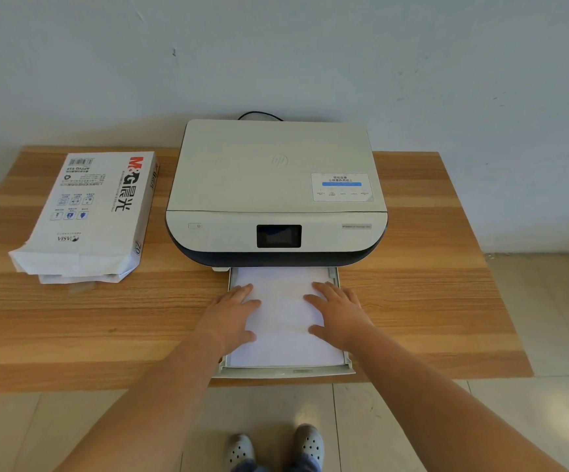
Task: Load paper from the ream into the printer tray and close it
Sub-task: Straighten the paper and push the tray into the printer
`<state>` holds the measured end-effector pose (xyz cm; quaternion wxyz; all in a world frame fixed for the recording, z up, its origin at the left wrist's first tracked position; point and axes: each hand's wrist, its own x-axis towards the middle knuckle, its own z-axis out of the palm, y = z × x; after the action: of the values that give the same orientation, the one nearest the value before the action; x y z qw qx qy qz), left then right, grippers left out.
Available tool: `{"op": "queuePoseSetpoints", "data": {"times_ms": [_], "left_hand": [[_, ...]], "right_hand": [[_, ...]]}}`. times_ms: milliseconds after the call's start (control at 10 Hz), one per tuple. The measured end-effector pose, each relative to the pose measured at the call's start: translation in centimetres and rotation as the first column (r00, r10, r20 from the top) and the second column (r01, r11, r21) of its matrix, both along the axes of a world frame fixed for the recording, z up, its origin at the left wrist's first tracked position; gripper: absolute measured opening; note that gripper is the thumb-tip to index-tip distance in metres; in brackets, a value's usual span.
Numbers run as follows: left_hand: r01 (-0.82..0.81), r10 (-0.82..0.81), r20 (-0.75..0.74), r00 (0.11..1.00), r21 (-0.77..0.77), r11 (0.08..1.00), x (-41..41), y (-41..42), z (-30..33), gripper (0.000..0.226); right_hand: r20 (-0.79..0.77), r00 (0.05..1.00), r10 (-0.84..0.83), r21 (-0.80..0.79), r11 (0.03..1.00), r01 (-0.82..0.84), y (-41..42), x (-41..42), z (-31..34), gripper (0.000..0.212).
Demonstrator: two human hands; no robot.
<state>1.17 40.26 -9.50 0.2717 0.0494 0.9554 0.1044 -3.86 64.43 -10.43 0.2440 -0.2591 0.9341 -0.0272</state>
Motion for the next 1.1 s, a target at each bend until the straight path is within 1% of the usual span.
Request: {"op": "queuePoseSetpoints", "data": {"times_ms": [200,300,1100], "left_hand": [[0.019,-0.019,-0.006,1.0,0.004,1.0,0.03,-0.28,-0.18,0.072],[0.056,-0.056,0.007,0.998,-0.002,0.998,-0.09,-0.42,-0.18,0.072],[0.039,-0.039,0.017,0.999,0.028,0.999,0.13,-0.44,-0.45,0.073]], "right_hand": [[-0.002,1.0,-0.009,-0.002,1.0,0.009,-0.08,-0.01,-0.01,0.067],[0.003,1.0,-0.015,-0.013,1.0,0.015,-0.27,0.0,0.06,0.068],[0.011,0.999,-0.03,0.004,1.0,0.03,-0.62,0.49,-0.13,0.07]]}}
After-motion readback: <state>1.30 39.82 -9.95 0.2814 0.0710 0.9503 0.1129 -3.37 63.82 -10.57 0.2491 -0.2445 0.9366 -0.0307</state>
